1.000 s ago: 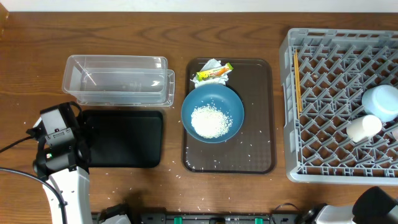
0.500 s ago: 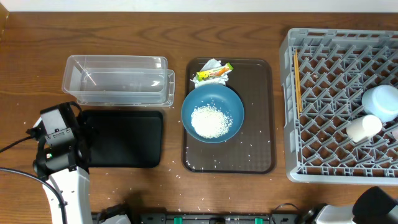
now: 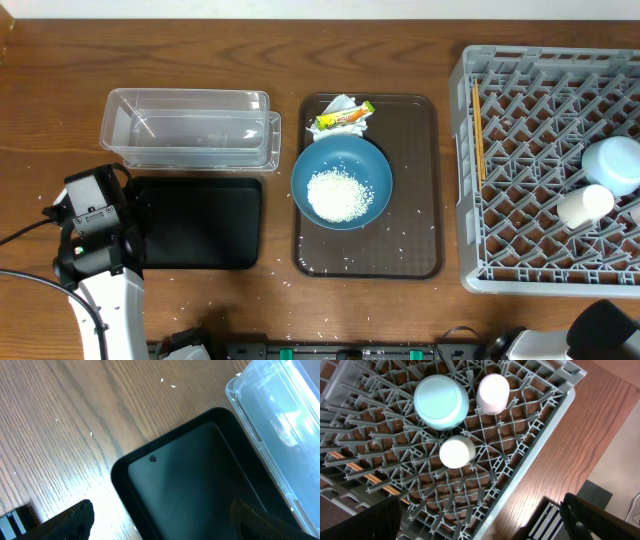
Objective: Sort waste into correct bins and load items into the dishwasher rack
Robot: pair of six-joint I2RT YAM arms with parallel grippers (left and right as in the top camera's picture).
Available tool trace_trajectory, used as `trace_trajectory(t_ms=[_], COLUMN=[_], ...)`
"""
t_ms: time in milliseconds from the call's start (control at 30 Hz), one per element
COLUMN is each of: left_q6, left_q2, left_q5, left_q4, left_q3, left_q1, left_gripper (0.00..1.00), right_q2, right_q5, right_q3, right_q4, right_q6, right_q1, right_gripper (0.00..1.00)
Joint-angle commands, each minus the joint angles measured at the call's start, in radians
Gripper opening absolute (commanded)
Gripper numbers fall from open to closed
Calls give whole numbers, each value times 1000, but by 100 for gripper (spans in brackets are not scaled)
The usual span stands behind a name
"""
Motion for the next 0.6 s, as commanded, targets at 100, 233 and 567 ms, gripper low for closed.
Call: trace_trajectory(t_ms=[100,233,567], left_q6=[-9,-9,-9], left_q2=[-5,-5,-5], left_q5=[-10,-9,-10], left_q4=[-3,-3,12], left_q3=[16,16,16], left_q1=[6,6,6], left_gripper=[89,90,90], right_q2=[2,2,2], right_q5=[-1,-1,-1], right_q3=[-1,-1,-1], right_q4=[-2,-2,-2], right_q6=[13,14,13], right_q1=[-8,-8,-8], right_gripper=[99,99,99])
